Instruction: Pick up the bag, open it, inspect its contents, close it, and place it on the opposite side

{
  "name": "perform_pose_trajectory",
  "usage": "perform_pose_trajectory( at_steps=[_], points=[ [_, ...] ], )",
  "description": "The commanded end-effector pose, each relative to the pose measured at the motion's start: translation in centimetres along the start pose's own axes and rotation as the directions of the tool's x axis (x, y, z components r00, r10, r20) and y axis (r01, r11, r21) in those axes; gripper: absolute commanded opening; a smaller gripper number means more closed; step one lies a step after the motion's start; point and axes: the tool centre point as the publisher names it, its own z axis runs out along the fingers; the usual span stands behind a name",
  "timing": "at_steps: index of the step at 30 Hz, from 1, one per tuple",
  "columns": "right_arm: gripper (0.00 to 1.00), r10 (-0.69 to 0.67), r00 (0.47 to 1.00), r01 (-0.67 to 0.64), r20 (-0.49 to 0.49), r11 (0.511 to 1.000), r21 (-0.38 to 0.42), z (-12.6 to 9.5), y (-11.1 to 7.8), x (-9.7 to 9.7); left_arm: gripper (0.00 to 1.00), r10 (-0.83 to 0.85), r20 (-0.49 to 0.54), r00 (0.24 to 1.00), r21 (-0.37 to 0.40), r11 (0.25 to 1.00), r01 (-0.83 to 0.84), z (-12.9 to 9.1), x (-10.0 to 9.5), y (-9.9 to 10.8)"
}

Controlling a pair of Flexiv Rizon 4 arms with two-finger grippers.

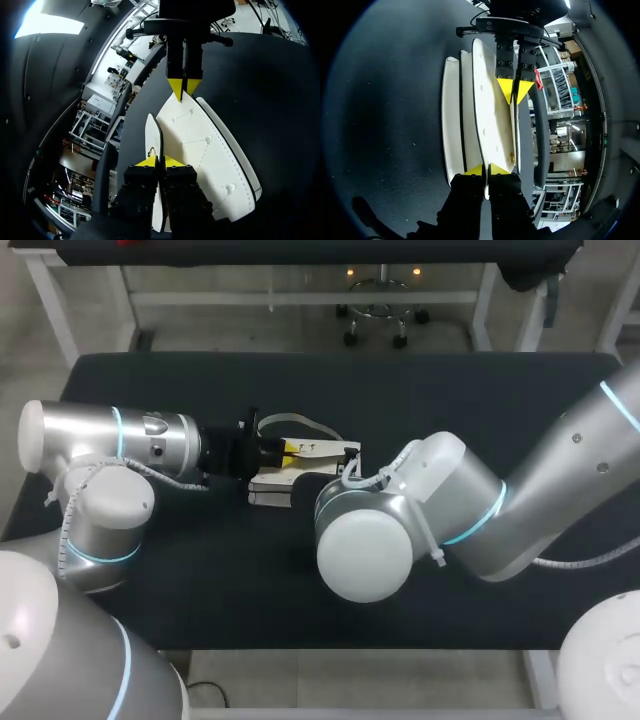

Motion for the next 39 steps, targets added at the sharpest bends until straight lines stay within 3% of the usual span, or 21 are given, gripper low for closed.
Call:
perform_pose_trajectory(
  at_steps=[1,4,15,28,29,30,33,35,39],
  points=[
    [0.0,0.0,1.0,0.0,0.002,1.0,-0.002,0.1,0.0,0.1,0.0,0.01,0.003,1.0,-0.005,1.0,-0.01,0.3,1.0,0.2],
    [0.0,0.0,1.0,0.0,0.002,1.0,-0.002,0.1,0.0,0.1,0.0,0.027,-0.008,1.0,-0.04,0.999,-0.027,0.5,1.4,0.5],
    [0.0,0.0,1.0,0.0,0.002,1.0,-0.002,0.1,0.0,0.1,0.0,0.041,-0.016,0.999,-0.029,0.999,-0.042,1.6,1.4,-0.1],
    [0.0,0.0,1.0,0.0,0.002,1.0,-0.002,0.1,0.0,0.1,0.0,0.022,0.012,1.0,-0.048,0.999,-0.022,0.0,1.3,0.2],
    [0.0,0.0,1.0,0.0,0.002,1.0,-0.002,0.1,0.0,0.1,0.22,0.024,0.014,1.0,-0.048,0.999,-0.024,-0.1,1.2,0.1],
    [0.0,0.0,1.0,0.0,0.002,1.0,-0.002,0.1,0.0,0.1,0.34,0.028,0.017,0.999,-0.047,0.999,-0.027,-0.1,1.1,0.0],
    [0.0,0.0,1.0,0.0,0.002,1.0,-0.002,0.1,0.0,0.1,0.32,0.033,0.02,0.999,-0.05,0.998,-0.032,-0.3,0.8,0.0],
    [0.0,0.0,1.0,0.0,0.002,1.0,-0.002,0.1,0.0,0.1,0.24,0.033,0.02,0.999,-0.053,0.998,-0.032,-0.4,0.7,0.0],
    [0.0,0.0,1.0,0.0,0.002,1.0,-0.002,0.1,0.0,0.1,0.18,0.032,0.008,0.999,-0.062,0.998,-0.031,-0.6,0.6,0.0]
  ],
)
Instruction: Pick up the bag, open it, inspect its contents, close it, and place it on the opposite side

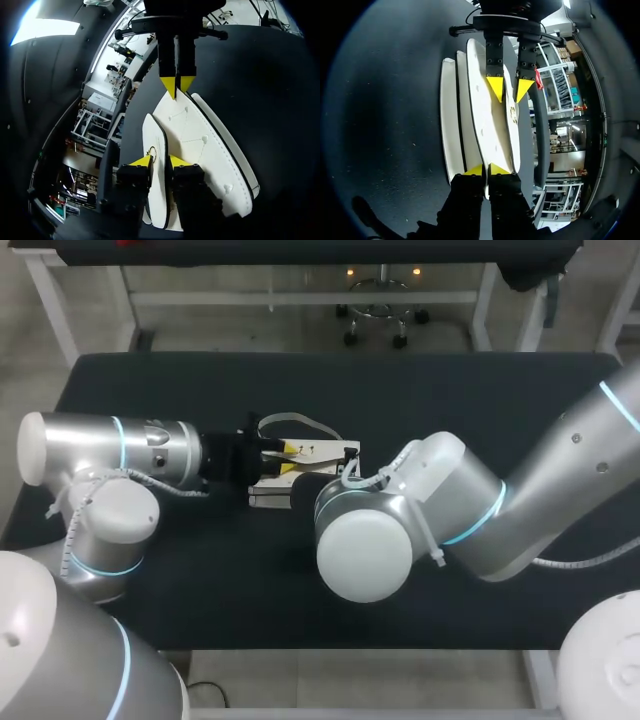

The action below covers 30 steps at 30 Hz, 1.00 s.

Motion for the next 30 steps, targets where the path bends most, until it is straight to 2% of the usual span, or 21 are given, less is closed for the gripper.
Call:
perform_pose_trajectory(
  at_steps=[1,3,4,14,23,30],
  points=[
    [0.0,0.0,1.0,0.0,0.002,1.0,-0.002,0.1,0.0,0.1,0.15,0.0,-0.007,1.0,-0.01,1.0,0.0,-0.3,0.0,0.0],
    [0.0,0.0,1.0,0.0,0.002,1.0,-0.002,0.1,0.0,0.1,0.02,0.002,-0.016,1.0,-0.02,1.0,-0.002,-0.3,-0.1,0.1],
    [0.0,0.0,1.0,0.0,0.002,1.0,-0.002,0.1,0.0,0.1,0.0,0.001,-0.021,1.0,-0.025,1.0,-0.002,-0.4,-0.2,0.1],
    [0.0,0.0,1.0,0.0,0.002,1.0,-0.002,0.1,0.0,0.1,0.0,0.01,-0.105,0.994,-0.073,0.997,-0.018,-0.1,-0.7,0.3],
    [0.0,0.0,1.0,0.0,0.002,1.0,-0.002,0.1,0.0,0.1,0.0,-0.005,-0.161,0.987,-0.048,0.999,-0.003,0.5,0.2,-0.1],
    [0.0,0.0,1.0,0.0,0.002,1.0,-0.002,0.1,0.0,0.1,0.0,-0.037,-0.157,0.987,-0.099,0.995,0.022,0.2,0.9,1.3]
  ],
)
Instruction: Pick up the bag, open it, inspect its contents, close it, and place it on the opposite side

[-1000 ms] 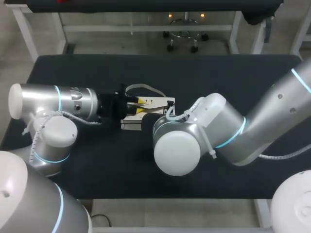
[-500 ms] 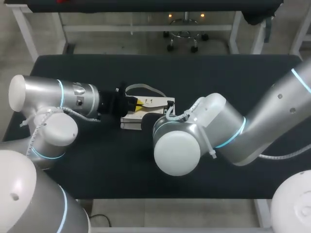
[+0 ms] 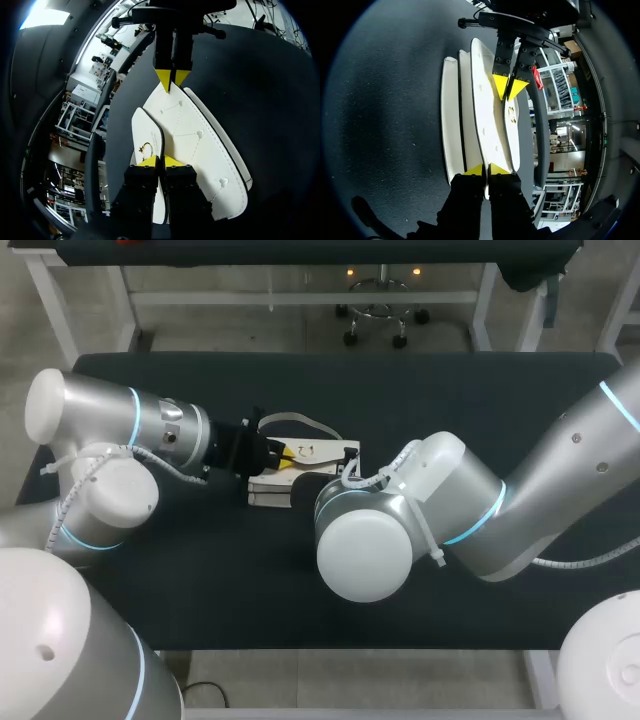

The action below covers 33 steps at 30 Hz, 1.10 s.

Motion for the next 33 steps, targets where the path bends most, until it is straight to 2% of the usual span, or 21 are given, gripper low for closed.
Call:
perform_pose_trajectory(
  at_steps=[1,9,18,19,20,21,23,33],
  points=[
    [0.0,0.0,1.0,0.0,0.002,1.0,-0.002,0.1,0.0,0.1,0.0,-0.011,0.002,1.0,-0.028,1.0,0.011,0.4,0.5,0.4],
    [0.0,0.0,1.0,0.0,0.002,1.0,-0.002,0.1,0.0,0.1,0.0,0.017,-0.007,1.0,0.003,1.0,-0.017,1.0,0.5,-0.9],
    [0.0,0.0,1.0,0.0,0.002,1.0,-0.002,0.1,0.0,0.1,0.0,-0.012,0.009,1.0,-0.028,1.0,0.013,0.5,0.6,0.3],
    [0.0,0.0,1.0,0.0,0.002,1.0,-0.002,0.1,0.0,0.1,0.16,-0.012,0.01,1.0,-0.022,1.0,0.013,0.4,0.5,0.0],
    [0.0,0.0,1.0,0.0,0.002,1.0,-0.002,0.1,0.0,0.1,0.4,-0.007,0.012,1.0,-0.019,1.0,0.008,0.3,0.4,-0.2],
    [0.0,0.0,1.0,0.0,0.002,1.0,-0.002,0.1,0.0,0.1,0.56,-0.004,0.016,1.0,-0.018,1.0,0.004,0.2,0.4,-0.3],
    [0.0,0.0,1.0,0.0,0.002,1.0,-0.002,0.1,0.0,0.1,0.98,0.004,0.025,1.0,-0.012,1.0,-0.004,-0.1,0.1,-0.6],
    [0.0,-0.001,1.0,0.001,0.001,1.0,-0.001,0.0,0.0,0.0,1.0,0.033,0.068,0.997,-0.012,0.999,-0.032,-1.9,-1.1,-1.6]
  ],
)
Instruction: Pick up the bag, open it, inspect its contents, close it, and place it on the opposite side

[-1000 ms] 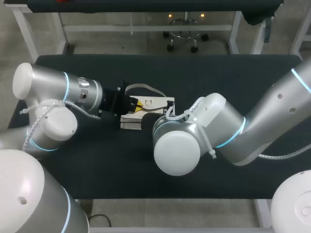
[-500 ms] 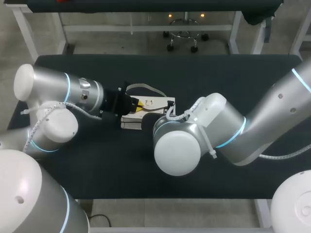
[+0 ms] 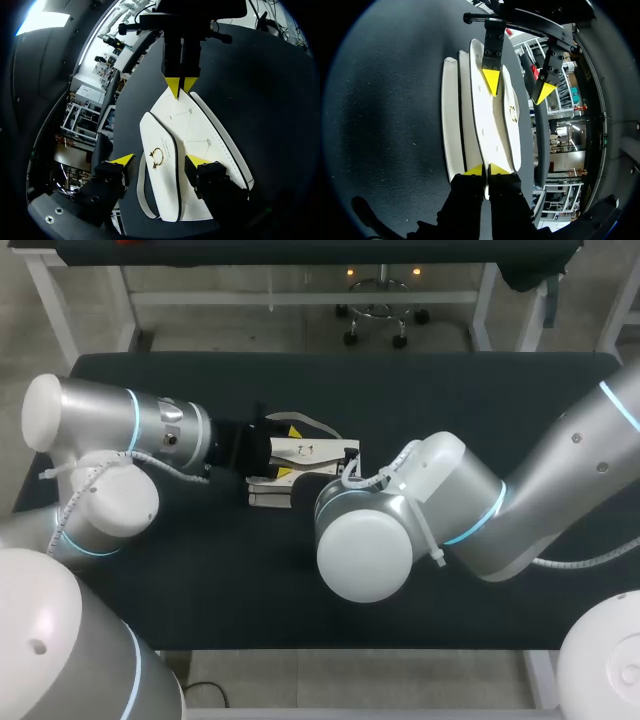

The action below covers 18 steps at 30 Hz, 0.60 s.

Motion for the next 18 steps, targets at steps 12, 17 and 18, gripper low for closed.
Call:
perform_pose_trajectory(
  at_steps=[12,17,18],
  points=[
    [1.0,-0.003,1.0,0.003,-0.007,1.0,-0.011,-1.1,0.0,-0.8,1.0,-0.016,0.058,0.998,-0.009,1.0,0.017,-2.3,-1.5,-0.3],
    [1.0,-0.015,0.999,0.014,-0.052,1.0,-0.024,-2.1,-0.1,-1.5,1.0,-0.041,0.055,0.998,-0.005,0.999,0.041,-3.0,-2.3,-0.4],
    [1.0,-0.022,0.998,0.021,-0.064,1.0,-0.019,-2.3,-0.1,-1.7,1.0,-0.051,0.047,0.998,-0.003,0.999,0.052,-3.1,-2.5,-0.4]
  ],
)
